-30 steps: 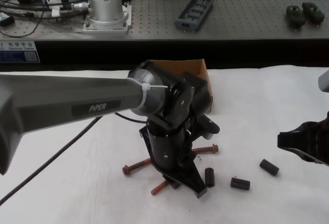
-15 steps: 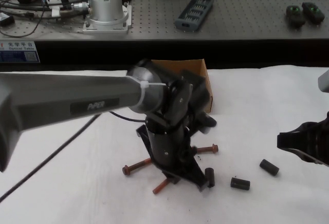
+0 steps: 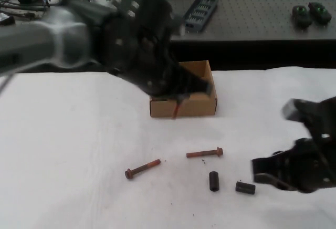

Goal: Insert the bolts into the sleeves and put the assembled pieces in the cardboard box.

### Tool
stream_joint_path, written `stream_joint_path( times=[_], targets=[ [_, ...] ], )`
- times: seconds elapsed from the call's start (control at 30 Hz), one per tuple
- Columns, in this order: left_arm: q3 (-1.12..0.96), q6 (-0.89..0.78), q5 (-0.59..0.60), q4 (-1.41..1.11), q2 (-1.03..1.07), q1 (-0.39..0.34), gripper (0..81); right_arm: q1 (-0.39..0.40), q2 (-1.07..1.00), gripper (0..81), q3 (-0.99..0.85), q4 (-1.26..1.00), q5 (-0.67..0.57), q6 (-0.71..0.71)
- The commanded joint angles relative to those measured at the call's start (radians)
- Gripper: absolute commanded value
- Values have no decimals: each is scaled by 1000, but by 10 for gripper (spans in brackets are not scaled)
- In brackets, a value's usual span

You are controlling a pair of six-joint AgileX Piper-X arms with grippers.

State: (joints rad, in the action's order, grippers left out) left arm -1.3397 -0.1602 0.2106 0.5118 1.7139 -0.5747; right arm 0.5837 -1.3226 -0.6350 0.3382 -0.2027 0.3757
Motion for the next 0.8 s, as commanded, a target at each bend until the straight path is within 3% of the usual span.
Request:
stream_joint_path(
  times=[0.0,0.13,0.37,0.77],
  targets=[
    [97,-75,25,-127,-91,17,62,-1,4,183,-7,-15,-3,5],
    [276,-190,41,-308,-213,42,62,45,-44,242,-64,-15,75,25],
    [524,-359,49,-538,-392,93,62,81,-199,244,-163,25,90,107],
    [598,-373,49,-555,-609,210,62,169,-407,244,-347,205,216,171]
  ],
)
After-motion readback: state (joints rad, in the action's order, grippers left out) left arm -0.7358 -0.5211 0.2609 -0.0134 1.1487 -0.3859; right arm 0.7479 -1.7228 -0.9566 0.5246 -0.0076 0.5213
